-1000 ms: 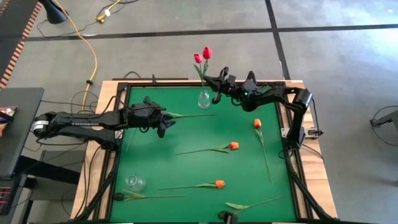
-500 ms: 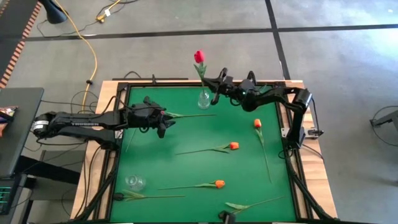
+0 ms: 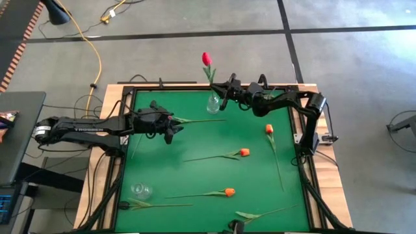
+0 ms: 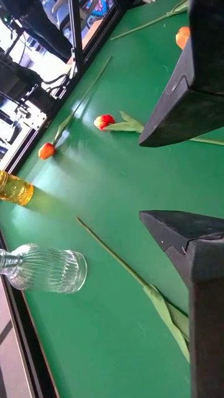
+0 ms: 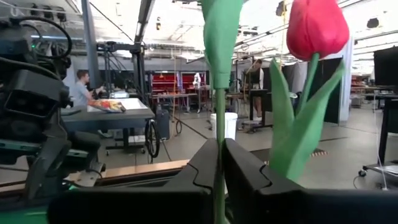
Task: Sort flowers into vase by color
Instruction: Put the bottom red flower into the top transparent vase, then put the red flower into the top transparent vase
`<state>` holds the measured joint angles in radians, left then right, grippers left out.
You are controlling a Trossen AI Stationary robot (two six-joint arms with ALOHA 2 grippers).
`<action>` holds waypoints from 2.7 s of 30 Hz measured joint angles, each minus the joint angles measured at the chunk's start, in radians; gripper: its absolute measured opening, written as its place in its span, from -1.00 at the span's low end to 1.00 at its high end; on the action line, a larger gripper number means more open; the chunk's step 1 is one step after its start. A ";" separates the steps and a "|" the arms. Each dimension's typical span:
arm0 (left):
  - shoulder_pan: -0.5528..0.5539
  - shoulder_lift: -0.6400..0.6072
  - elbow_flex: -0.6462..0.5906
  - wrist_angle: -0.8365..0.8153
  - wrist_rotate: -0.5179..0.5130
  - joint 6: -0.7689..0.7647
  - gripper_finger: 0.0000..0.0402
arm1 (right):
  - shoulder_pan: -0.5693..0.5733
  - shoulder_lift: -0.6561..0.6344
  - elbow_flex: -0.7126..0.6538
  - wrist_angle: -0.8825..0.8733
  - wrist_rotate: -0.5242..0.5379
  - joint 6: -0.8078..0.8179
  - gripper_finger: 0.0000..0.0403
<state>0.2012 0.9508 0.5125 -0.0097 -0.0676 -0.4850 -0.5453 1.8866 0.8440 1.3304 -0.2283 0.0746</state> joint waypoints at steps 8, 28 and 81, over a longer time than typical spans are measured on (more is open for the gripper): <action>0.000 0.000 0.000 0.000 0.008 0.000 -0.18 | 0.001 0.000 0.000 -0.025 0.000 0.004 -0.63; 0.000 0.000 0.000 0.000 0.084 0.068 -0.18 | 0.034 -0.249 0.000 -0.536 -0.008 -0.135 0.00; 0.283 0.803 0.352 -0.117 0.159 0.767 -0.38 | 0.634 -0.755 0.000 -1.380 0.361 0.015 -0.03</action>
<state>0.4846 1.7542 0.8648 -0.1264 0.0918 0.2821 0.0891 1.1313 0.8436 -0.0498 0.1322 0.0895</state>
